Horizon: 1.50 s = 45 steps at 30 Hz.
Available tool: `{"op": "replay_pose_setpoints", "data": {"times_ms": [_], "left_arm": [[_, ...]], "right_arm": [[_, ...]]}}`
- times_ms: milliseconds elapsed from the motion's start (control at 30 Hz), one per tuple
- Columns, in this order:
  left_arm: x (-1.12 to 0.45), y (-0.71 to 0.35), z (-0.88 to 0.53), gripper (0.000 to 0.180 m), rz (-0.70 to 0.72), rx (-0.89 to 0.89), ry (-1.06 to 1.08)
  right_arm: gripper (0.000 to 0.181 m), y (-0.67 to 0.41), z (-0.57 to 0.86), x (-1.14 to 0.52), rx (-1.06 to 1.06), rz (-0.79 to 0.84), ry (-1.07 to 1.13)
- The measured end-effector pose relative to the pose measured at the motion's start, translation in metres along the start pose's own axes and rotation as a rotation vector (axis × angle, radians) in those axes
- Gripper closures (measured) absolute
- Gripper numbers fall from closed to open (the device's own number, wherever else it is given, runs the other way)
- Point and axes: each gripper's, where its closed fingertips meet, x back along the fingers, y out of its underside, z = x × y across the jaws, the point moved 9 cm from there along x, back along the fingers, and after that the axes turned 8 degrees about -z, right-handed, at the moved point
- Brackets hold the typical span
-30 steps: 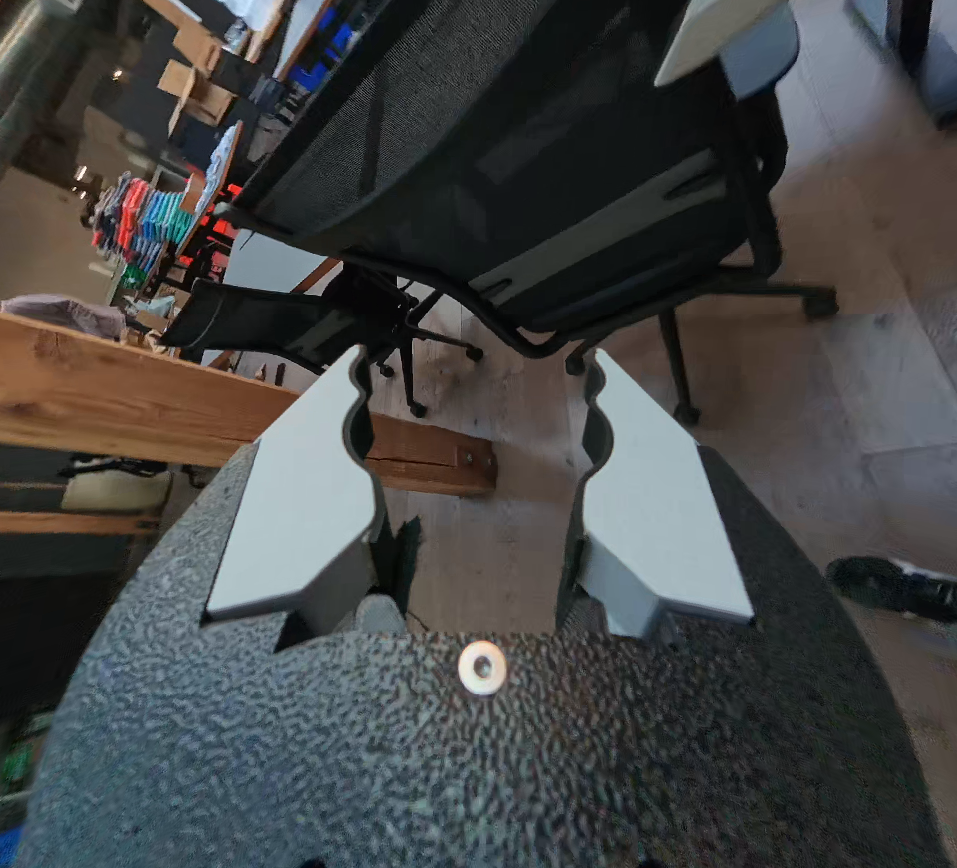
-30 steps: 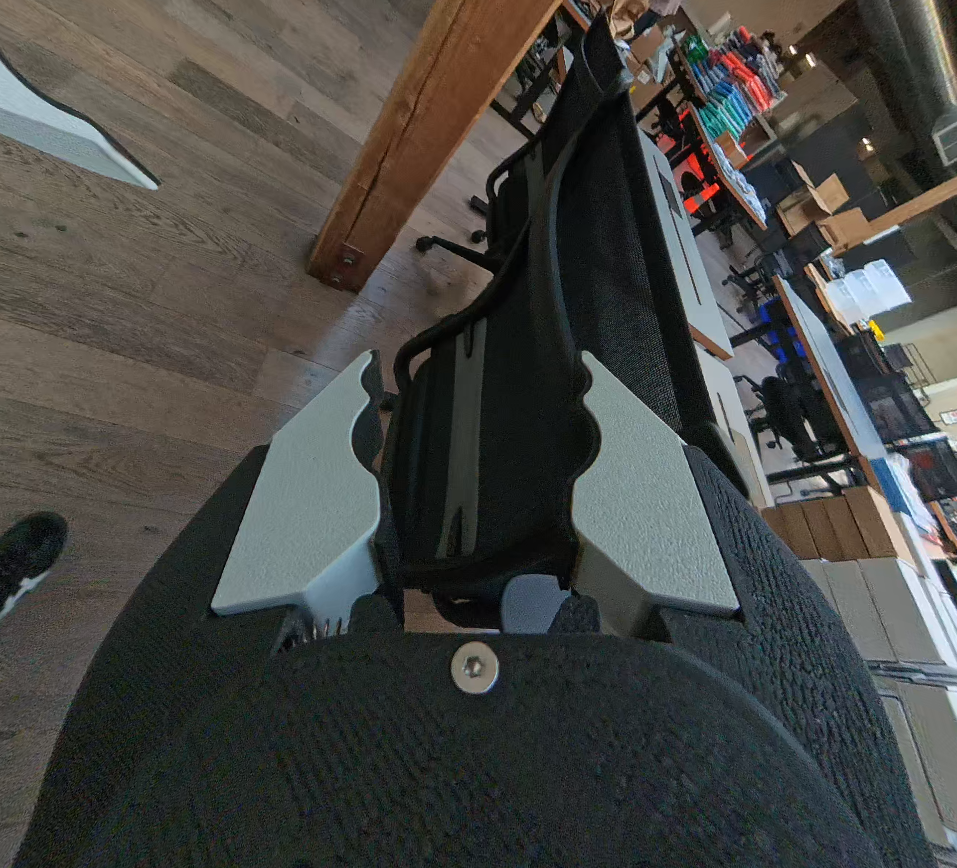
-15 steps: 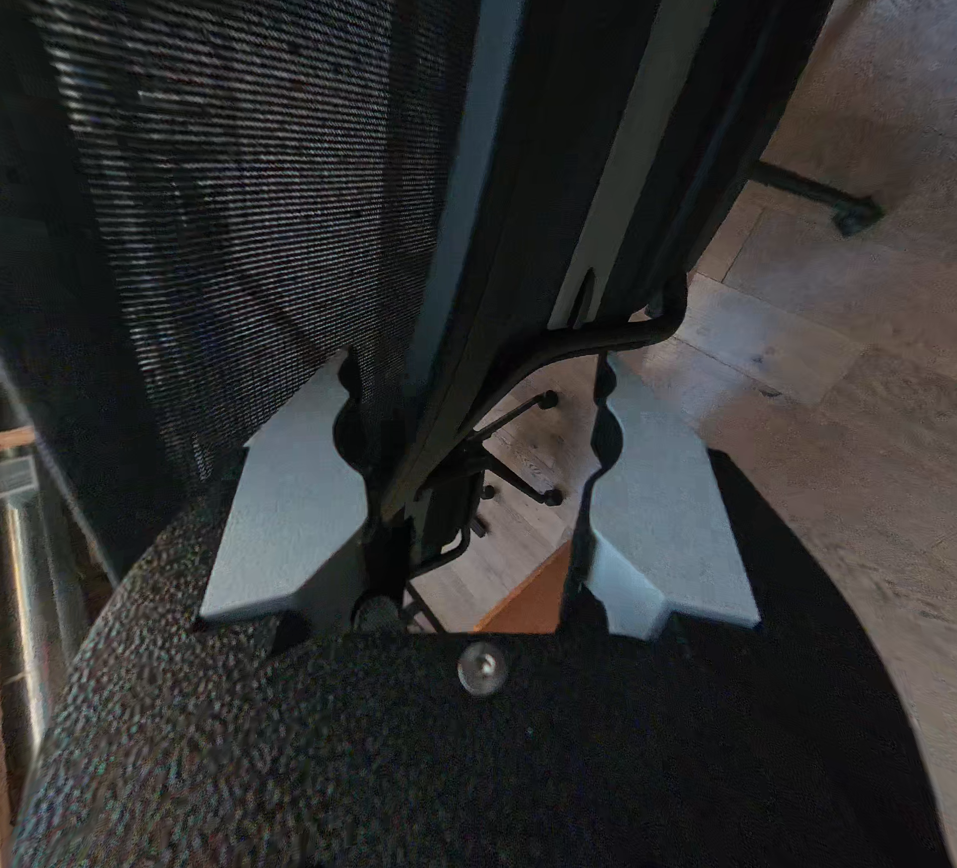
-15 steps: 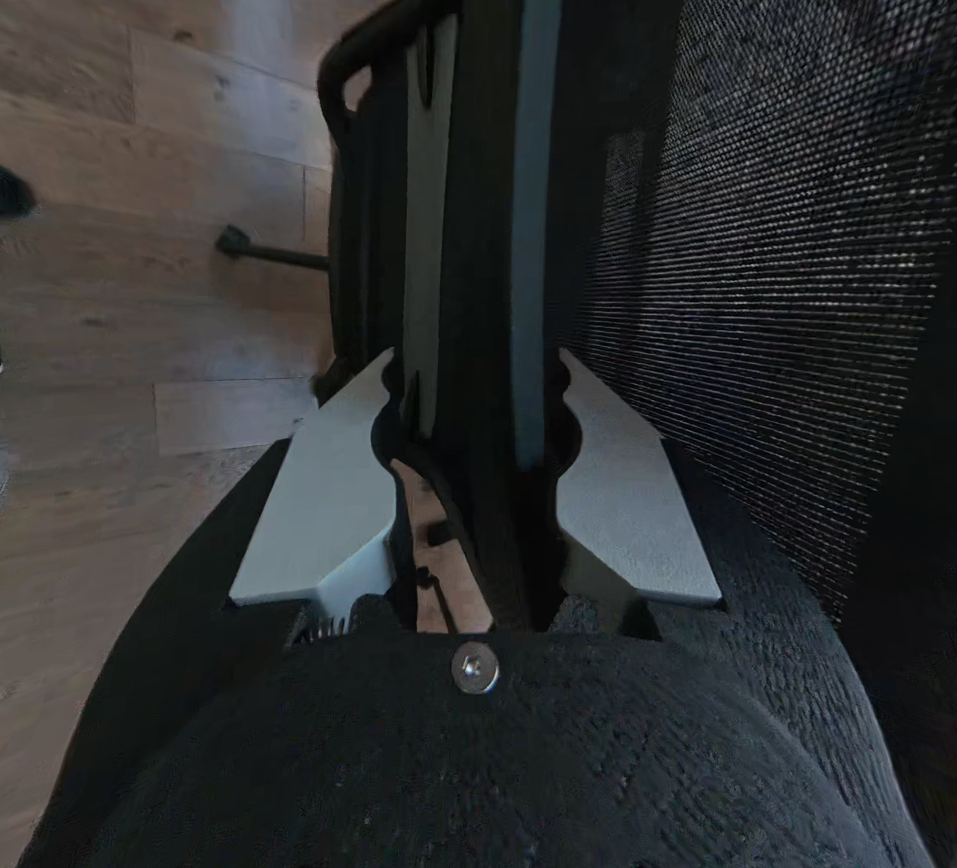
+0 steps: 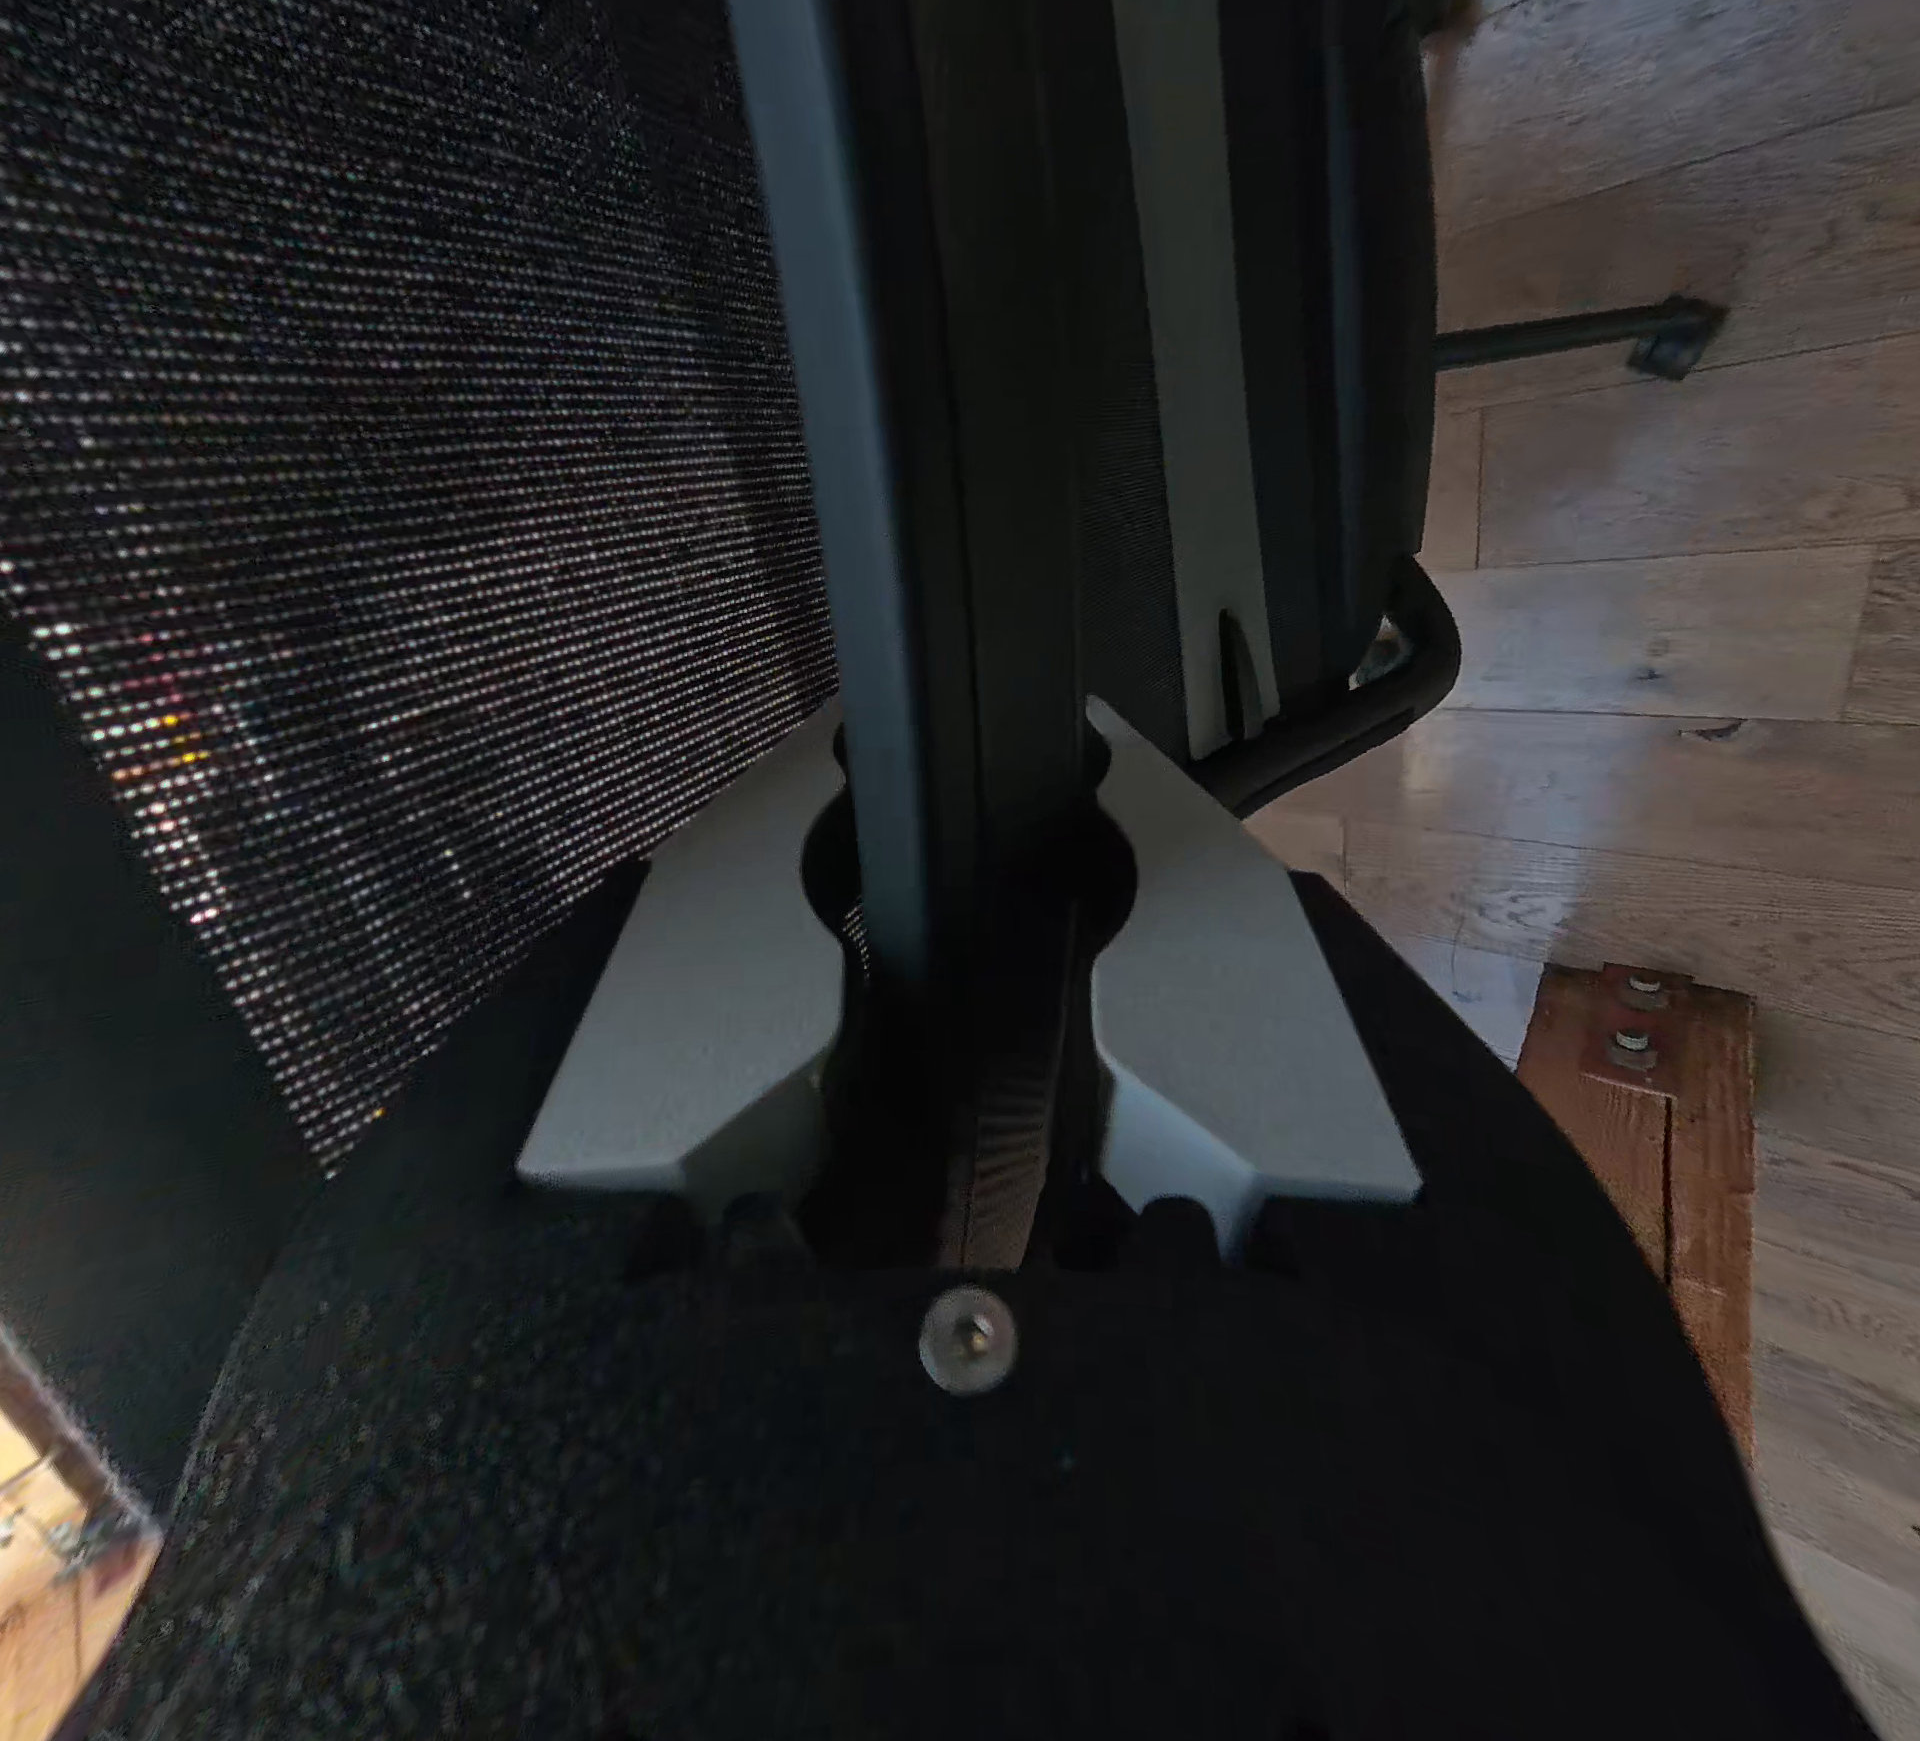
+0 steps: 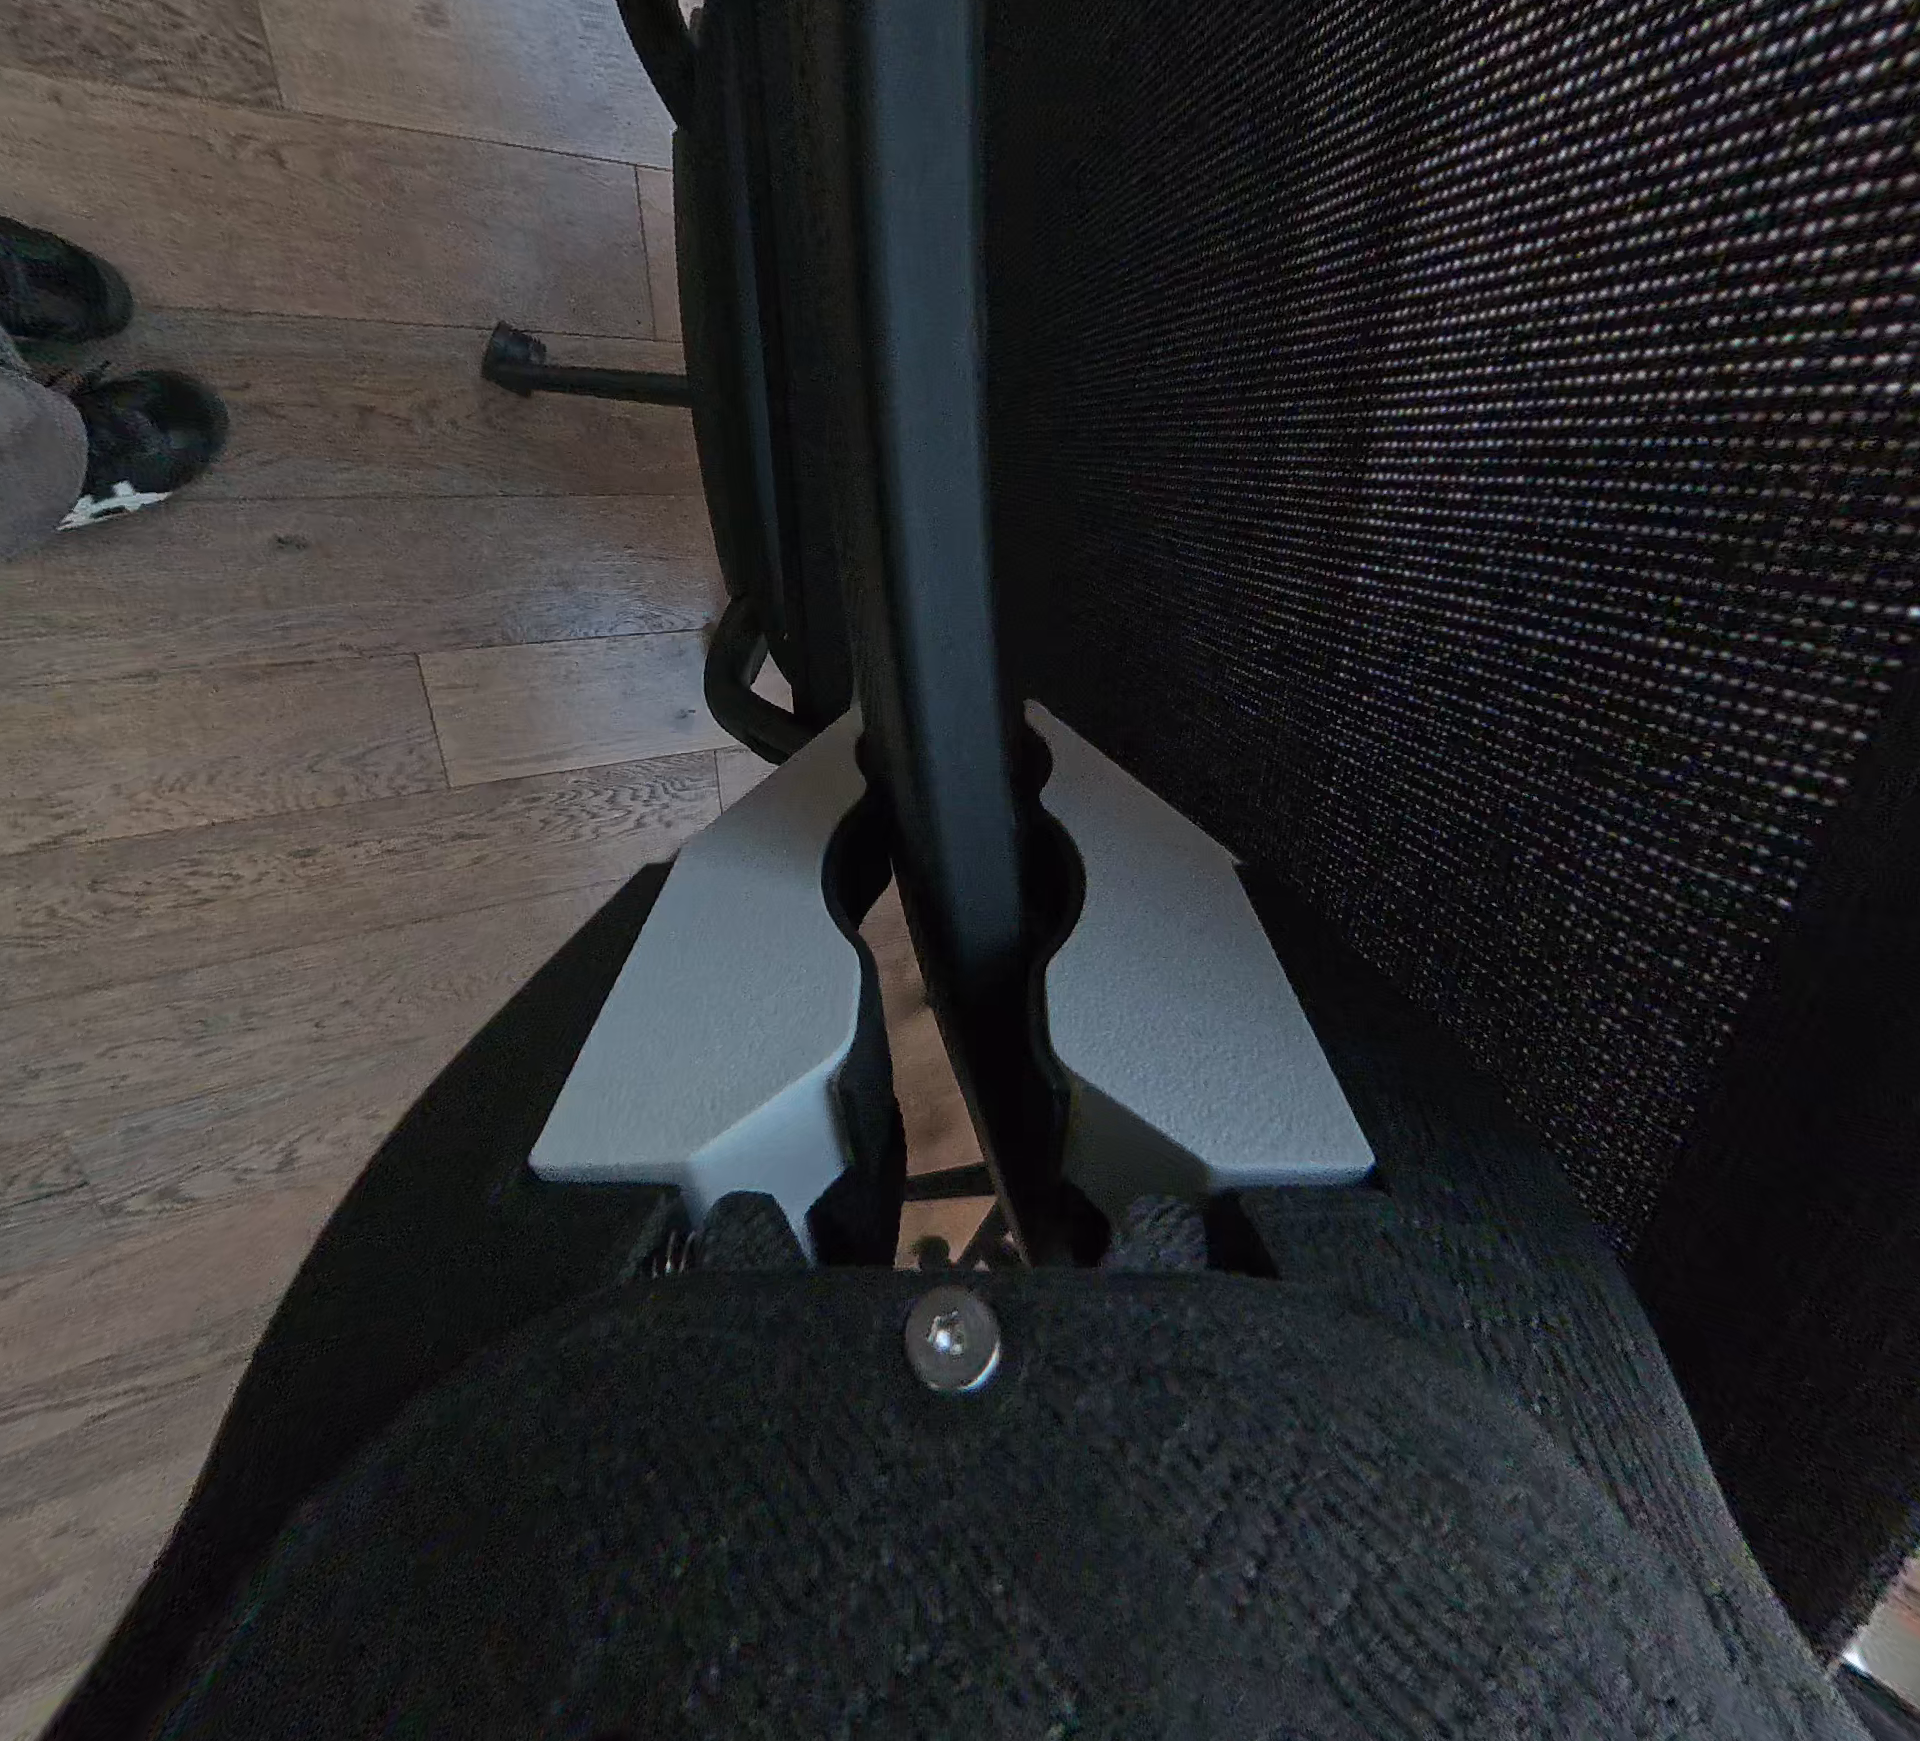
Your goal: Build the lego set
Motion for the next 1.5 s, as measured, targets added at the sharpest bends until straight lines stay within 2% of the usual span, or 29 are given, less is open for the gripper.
{"op": "replay_pose_setpoints", "data": {"times_ms": [167, 333, 367, 400, 433, 500, 567, 633, 733, 833, 967, 1033, 1233, 1500], "left_arm": [[-0.002, 0.002, -0.005, 0.146, 0.024, -0.006, 0.038], [0.002, -0.001, 0.003, 0.148, 0.007, 0.015, 0.065], [0.003, -0.002, 0.007, 0.146, 0.009, 0.028, 0.051], [0.009, -0.004, 0.013, 0.139, 0.047, 0.051, 0.024], [0.019, -0.006, 0.018, 0.135, 0.11, 0.11, -0.016], [0.053, -0.004, 0.029, 0.115, 0.228, 0.255, -0.089], [0.095, 0.011, 0.048, 0.112, 0.335, 0.422, -0.158], [0.13, 0.043, 0.074, 0.111, 0.353, 0.592, -0.22], [0.17, 0.116, 0.119, 0.105, 0.204, 0.853, -0.297], [0.217, 0.199, 0.177, 0.097, -0.002, 1.116, -0.374], [0.3, 0.295, 0.273, 0.099, -0.243, 1.345, -0.529], [0.342, 0.338, 0.322, 0.1, -0.352, 1.415, -0.582], [0.427, 0.456, 0.426, 0.098, -0.497, 1.582, -0.603], [0.456, 0.655, 0.5, 0.099, -0.657, 1.687, -0.683]], "right_arm": [[0.162, -0.001, 0.003, 0.0, 0.001, 0.012, 0.0], [0.15, -0.001, -0.006, 0.0, -0.083, 0.019, -0.02], [0.141, -0.001, -0.009, 0.001, -0.142, 0.006, -0.028], [0.124, -0.003, -0.012, 0.005, -0.2, 0.015, -0.009], [0.115, -0.009, -0.017, 0.015, -0.24, 0.063, 0.02], [0.115, -0.028, -0.028, 0.046, -0.27, 0.207, 0.109], [0.117, -0.062, -0.039, 0.075, -0.241, 0.367, 0.142], [0.119, -0.109, -0.043, 0.093, -0.179, 0.513, 0.133], [0.119, -0.197, -0.045, 0.103, -0.068, 0.676, 0.072], [0.119, -0.3, -0.066, 0.107, 0.026, 0.795, 0.013], [0.119, -0.443, -0.12, 0.118, 0.142, 0.934, -0.071], [0.119, -0.513, -0.153, 0.125, 0.195, 0.997, -0.107], [0.118, -0.712, -0.242, 0.154, 0.313, 1.128, -0.243], [0.117, -0.944, -0.245, 0.149, 0.346, 1.168, -0.144]]}}
